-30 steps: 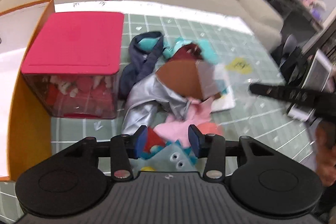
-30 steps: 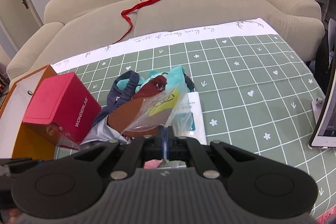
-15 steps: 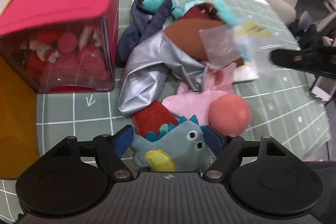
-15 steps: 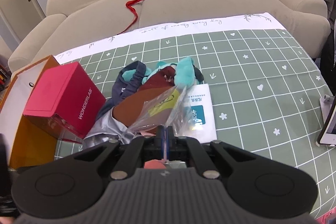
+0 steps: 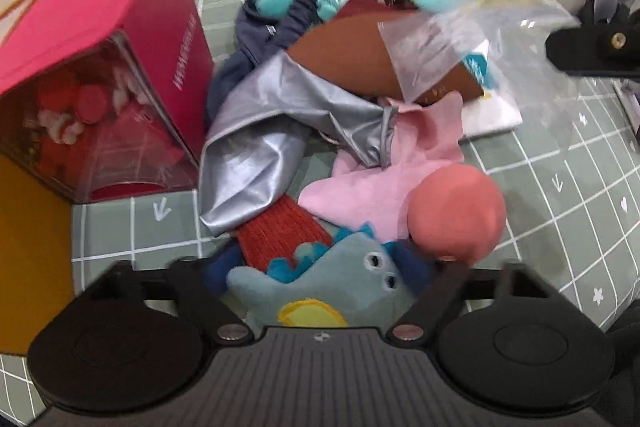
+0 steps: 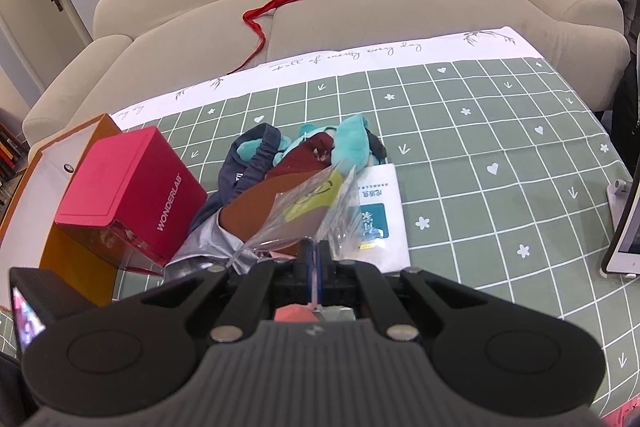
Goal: Organize soft objects
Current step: 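Carry the bag and the dinosaur over the white box with both tools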
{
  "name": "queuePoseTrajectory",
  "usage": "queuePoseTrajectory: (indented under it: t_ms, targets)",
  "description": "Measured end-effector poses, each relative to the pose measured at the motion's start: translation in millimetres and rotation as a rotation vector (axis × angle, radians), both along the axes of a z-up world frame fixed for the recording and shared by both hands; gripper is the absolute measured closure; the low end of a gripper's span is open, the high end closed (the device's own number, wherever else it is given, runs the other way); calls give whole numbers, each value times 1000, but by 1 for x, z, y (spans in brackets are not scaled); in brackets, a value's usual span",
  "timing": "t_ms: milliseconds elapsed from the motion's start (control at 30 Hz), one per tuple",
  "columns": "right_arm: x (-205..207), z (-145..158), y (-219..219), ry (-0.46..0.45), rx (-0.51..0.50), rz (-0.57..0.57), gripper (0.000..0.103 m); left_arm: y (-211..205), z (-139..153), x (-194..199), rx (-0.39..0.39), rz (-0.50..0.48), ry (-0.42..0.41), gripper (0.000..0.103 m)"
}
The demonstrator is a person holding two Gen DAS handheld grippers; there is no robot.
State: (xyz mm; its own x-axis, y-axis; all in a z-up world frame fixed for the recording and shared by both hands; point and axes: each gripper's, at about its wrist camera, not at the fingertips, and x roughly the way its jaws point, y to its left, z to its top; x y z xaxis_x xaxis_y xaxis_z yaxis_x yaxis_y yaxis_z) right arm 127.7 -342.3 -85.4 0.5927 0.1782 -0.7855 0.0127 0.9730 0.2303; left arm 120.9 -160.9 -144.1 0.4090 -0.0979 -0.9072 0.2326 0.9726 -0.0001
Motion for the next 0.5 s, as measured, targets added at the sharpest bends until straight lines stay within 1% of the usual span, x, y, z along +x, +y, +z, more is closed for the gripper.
queuePoseTrajectory:
  t_ms: [67,167,233,400,500]
  targets:
    - [0,0,0,0,-1,-1,103,2,2,-1,1,17,3,31]
    - [-1,0,0,-1,-2,0,103,10,5,-1,-16,41,12,38]
    - [-1,1,1,-1,-5,0,103,16,10,-2,-32,56,12,41]
    - [-1,3,3,-5,-9,0,103,27,31,-3,-63,78,8,41]
    - [-3,7,5,-14,-11,3,103,26,46,-2,-62,53,26,41]
